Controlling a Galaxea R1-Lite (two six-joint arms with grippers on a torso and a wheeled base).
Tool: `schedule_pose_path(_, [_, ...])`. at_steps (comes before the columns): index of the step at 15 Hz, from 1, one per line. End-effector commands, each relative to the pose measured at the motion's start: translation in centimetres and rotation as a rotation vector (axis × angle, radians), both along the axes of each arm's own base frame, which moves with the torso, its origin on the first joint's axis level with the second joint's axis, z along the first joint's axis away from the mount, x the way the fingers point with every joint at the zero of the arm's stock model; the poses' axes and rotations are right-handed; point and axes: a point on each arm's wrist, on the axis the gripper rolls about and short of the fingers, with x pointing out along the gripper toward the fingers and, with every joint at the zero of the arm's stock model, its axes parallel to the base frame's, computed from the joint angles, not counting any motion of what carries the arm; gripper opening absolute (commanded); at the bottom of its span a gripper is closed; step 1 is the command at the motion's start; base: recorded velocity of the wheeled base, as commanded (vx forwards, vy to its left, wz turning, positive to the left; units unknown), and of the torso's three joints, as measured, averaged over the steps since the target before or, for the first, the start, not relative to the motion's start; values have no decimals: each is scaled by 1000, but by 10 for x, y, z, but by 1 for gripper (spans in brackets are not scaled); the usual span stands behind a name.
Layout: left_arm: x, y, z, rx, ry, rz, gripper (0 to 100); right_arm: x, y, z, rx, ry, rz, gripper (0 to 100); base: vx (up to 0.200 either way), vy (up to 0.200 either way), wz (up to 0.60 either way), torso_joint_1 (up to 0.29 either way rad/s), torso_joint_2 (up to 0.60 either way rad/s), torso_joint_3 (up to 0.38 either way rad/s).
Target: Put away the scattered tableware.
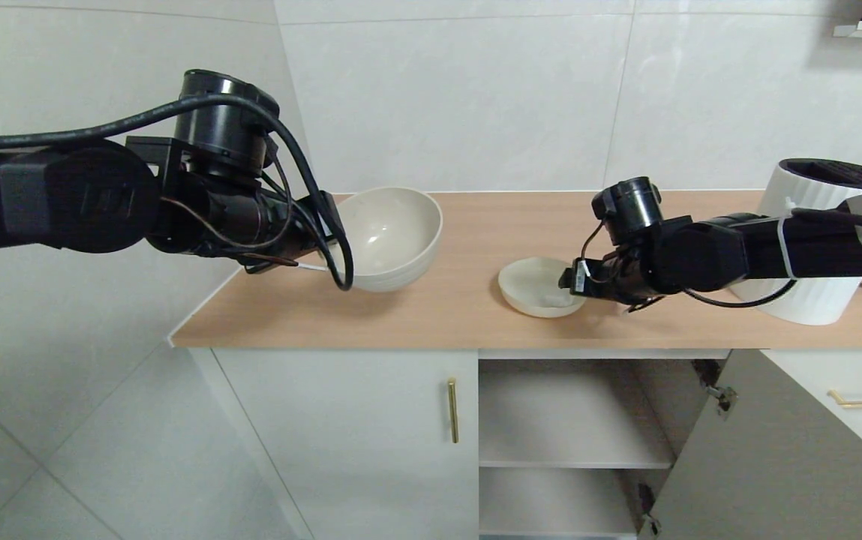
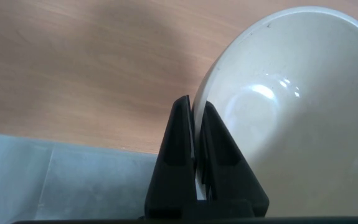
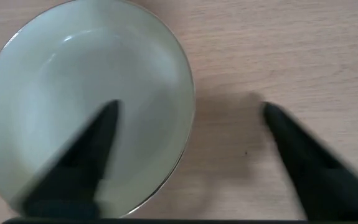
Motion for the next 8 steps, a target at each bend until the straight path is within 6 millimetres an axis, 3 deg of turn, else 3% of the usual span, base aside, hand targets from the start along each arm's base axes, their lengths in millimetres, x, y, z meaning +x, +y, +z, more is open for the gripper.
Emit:
schedule_pose_path(1, [-1, 1, 0, -2, 2, 2, 0, 1, 0, -1, -1, 2, 0, 0, 0, 0, 0, 0, 0, 0])
schedule_pose_path(8, [-3, 1, 1, -3, 2, 4, 0, 1, 0, 1, 3, -5, -2, 0, 0, 0, 0, 0, 0, 0])
